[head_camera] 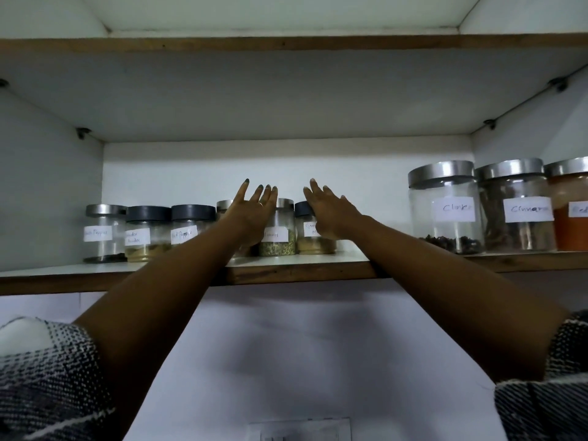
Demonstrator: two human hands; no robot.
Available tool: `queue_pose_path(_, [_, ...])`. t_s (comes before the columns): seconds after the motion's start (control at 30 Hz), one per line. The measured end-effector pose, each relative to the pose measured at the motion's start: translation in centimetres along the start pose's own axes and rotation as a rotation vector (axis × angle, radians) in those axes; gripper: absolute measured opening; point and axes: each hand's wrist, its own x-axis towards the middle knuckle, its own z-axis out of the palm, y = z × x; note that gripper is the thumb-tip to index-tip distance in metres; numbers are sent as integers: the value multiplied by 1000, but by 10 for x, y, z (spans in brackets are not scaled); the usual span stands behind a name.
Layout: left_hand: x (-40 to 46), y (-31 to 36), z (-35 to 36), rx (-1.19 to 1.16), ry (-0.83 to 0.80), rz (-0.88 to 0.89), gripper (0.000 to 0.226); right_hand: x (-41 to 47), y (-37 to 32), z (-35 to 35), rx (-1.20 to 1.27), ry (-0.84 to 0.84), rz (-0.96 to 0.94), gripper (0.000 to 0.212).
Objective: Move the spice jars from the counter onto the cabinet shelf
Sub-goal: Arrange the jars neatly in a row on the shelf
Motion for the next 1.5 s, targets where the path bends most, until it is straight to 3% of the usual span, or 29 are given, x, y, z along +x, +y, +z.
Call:
queue_pose_path(0.07, [-1,2,-7,-23,30,-19,79,-4,-2,-8,-53,161,-13,75])
queue_pose_path(0.17, [-5,3,-21,-86,55,-12,77,-14,-10,-20,-62,364,-58,59])
queue_pose_path(0.3, [-4,4,-56,-211,94,66,66,-34,-20,-42,25,432,-107,54])
queue_pose_path(0.53, [-16,9,-129,-591,346,120,41,-68,-9,-110,-7,590,-85,36])
queue_pose_path(0.8, [-63,18,-164,-733,399,173,34,-132,3,-151,-71,585,51,31])
queue_pose_path(1.07, [-68,54,-182,-776,392,201,33,-169,62,-164,-81,522,159,26])
queue_pose_path(1.5, [-26,144,-196,-841,264,118,39,-186,158,-137,147,358,172,48])
